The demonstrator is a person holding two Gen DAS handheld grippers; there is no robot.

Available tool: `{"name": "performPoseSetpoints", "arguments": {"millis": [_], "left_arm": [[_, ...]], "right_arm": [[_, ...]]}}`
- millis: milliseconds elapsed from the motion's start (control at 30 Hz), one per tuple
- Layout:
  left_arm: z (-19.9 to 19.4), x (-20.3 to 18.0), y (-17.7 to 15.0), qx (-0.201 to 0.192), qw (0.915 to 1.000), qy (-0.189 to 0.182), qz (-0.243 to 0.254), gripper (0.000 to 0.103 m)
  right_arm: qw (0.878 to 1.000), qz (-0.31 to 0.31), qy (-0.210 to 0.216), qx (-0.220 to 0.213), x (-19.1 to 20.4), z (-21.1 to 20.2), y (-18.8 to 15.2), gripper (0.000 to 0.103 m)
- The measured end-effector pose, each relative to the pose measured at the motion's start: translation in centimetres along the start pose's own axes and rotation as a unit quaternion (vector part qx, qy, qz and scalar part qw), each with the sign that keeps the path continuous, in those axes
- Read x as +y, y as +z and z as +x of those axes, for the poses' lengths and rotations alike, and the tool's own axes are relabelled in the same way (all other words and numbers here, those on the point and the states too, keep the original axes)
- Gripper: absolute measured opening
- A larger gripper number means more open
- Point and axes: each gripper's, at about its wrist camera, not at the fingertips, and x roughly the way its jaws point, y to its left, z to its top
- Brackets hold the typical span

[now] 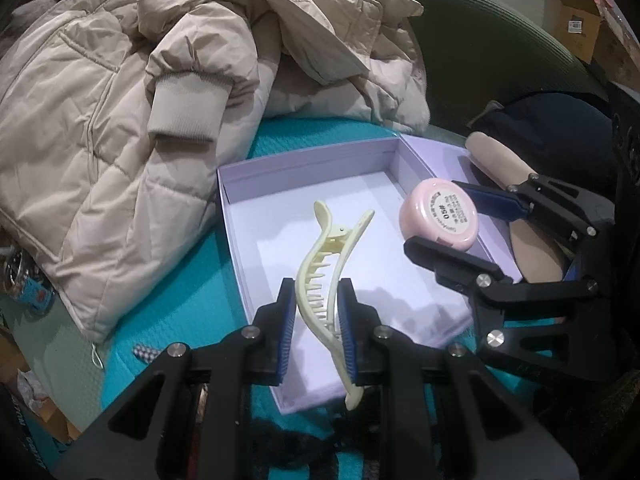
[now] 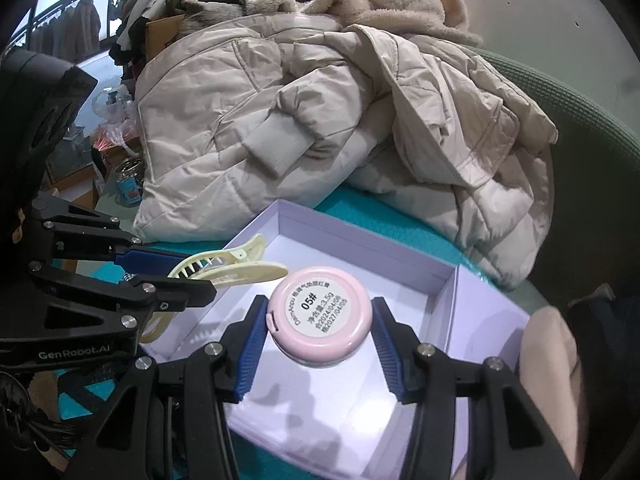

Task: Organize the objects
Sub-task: 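Carry the claw clip with left tool while right tool carries tin into box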

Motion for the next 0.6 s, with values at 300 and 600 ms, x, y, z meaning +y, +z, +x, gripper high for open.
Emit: {"name": "performPoseSetpoints", "arguments": {"millis": [300, 600], "left_arm": [[2.0, 0.6, 2.5, -0.003, 0.9998, 0.02, -0.002, 0.02], [5.3, 0.3, 3.4, 0.009, 0.9995, 0.028, -0.012, 0.02]], "right_arm": [[1.0, -0.011, 0.01, 0.004, -1.6, 2.3, 1.6, 0.051], [0.999, 0.015, 0.015, 0.025, -3.2, 5.4, 0.8, 0.051]]}}
